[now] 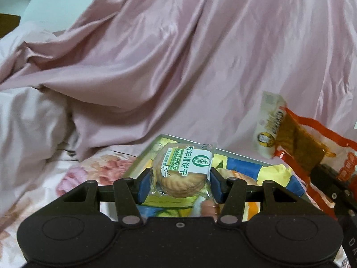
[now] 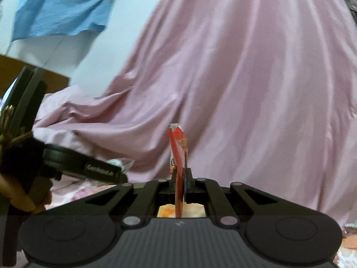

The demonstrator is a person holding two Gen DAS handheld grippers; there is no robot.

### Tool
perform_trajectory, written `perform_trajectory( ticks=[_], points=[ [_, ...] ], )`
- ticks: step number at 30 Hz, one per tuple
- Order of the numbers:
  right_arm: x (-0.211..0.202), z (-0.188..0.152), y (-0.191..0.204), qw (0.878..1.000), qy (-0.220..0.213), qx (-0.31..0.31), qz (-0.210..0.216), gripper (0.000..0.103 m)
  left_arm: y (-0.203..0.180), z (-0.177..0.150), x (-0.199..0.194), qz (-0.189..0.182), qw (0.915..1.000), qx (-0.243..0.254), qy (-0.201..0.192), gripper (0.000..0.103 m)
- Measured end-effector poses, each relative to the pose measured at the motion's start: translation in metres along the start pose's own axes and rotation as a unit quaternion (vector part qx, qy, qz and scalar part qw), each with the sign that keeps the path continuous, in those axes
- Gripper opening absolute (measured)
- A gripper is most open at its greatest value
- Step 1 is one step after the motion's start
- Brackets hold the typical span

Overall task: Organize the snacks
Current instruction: 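Carry the biscuit and jerky pack over the tray and lower them in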

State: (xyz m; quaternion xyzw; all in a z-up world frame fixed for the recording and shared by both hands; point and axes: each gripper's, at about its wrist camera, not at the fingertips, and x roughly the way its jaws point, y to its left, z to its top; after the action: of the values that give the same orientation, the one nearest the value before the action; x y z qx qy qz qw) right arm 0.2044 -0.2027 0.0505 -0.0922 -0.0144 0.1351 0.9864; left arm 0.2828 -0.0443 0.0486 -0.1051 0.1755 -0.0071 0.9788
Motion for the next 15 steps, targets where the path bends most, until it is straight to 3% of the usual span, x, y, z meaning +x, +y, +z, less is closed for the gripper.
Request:
perform_trajectory(
  ticks=[6,15],
  points=[
    [0.02,-0.015,-0.028,0.998,0.035,0.026,-0.034,0.004,-0.012,-0.002,0.031,0.015,0.9991,-0.031,0.024,0.056],
    [0.032,-0.032,-0.03,0.997,0.057,0.045,-0.035,0.005,-0.016,-0.011,0.059,0.041,0.9968,-0.034,0.059,0.056]
  ],
)
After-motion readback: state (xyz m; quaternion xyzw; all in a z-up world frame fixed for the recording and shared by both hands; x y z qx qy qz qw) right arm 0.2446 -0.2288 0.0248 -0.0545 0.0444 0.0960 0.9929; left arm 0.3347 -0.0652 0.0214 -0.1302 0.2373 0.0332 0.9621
